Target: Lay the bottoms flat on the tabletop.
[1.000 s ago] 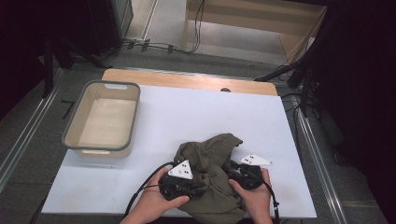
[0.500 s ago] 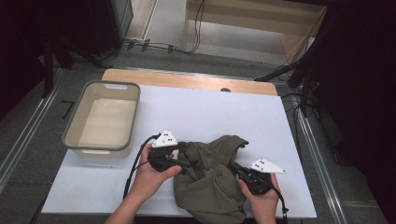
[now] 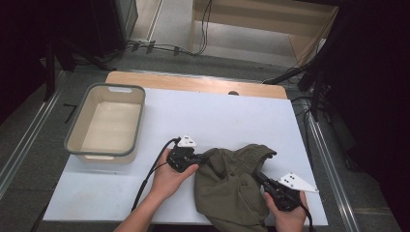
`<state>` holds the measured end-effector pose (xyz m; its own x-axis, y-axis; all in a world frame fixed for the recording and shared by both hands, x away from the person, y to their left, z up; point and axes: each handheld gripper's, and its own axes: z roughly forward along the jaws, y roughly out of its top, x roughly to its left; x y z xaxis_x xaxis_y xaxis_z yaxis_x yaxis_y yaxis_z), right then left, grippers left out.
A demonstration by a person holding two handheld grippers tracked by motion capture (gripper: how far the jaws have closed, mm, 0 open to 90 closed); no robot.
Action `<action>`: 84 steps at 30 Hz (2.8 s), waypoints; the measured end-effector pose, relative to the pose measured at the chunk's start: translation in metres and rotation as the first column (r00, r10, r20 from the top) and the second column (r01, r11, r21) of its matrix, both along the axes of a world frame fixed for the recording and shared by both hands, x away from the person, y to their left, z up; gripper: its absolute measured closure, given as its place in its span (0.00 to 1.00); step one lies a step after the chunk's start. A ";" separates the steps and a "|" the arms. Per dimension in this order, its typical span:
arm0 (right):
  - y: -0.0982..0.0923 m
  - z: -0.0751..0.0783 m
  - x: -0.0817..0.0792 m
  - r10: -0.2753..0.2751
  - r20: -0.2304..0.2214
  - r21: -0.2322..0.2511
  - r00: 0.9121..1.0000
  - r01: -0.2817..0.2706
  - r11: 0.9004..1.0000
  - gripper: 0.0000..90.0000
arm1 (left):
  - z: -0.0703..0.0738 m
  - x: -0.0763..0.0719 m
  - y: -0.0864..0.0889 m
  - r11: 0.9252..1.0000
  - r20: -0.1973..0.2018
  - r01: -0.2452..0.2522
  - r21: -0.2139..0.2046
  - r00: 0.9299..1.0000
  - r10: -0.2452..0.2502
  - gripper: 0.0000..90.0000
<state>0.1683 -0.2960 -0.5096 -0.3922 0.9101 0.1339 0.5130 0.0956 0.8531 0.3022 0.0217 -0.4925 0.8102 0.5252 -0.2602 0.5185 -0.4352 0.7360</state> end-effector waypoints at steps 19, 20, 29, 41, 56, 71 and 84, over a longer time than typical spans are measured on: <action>-0.041 0.011 0.003 -0.135 0.043 0.061 0.990 0.133 0.989 0.98 | 0.003 -0.005 0.038 1.000 -0.102 -0.023 0.020 0.995 0.025 0.95; -0.042 0.012 0.003 -0.129 0.050 0.066 0.990 0.126 0.990 0.98 | 0.003 -0.006 0.039 0.999 -0.104 -0.003 0.038 0.995 0.007 0.94; -0.013 0.005 0.015 -0.019 0.008 0.108 1.000 0.018 0.994 0.53 | 0.036 -0.024 0.021 0.999 0.086 0.052 -0.012 0.995 -0.051 0.36; 0.016 -0.008 0.014 0.068 -0.080 0.099 0.994 -0.060 0.993 0.52 | 0.018 -0.019 -0.042 0.983 0.149 0.101 0.151 0.981 -0.123 0.52; 0.028 -0.009 -0.005 0.215 -0.102 0.065 0.971 -0.209 0.976 0.75 | 0.017 0.009 -0.012 0.998 0.083 0.014 0.068 0.996 -0.019 0.97; -0.011 -0.014 0.025 -0.011 -0.113 0.096 0.994 0.022 0.995 0.47 | 0.022 0.021 0.012 0.993 0.086 -0.102 -0.052 0.991 0.107 0.74; -0.003 -0.018 0.038 -0.025 -0.178 0.083 0.984 0.040 0.996 0.64 | 0.017 -0.027 -0.024 0.994 0.131 0.093 0.052 0.986 -0.099 0.37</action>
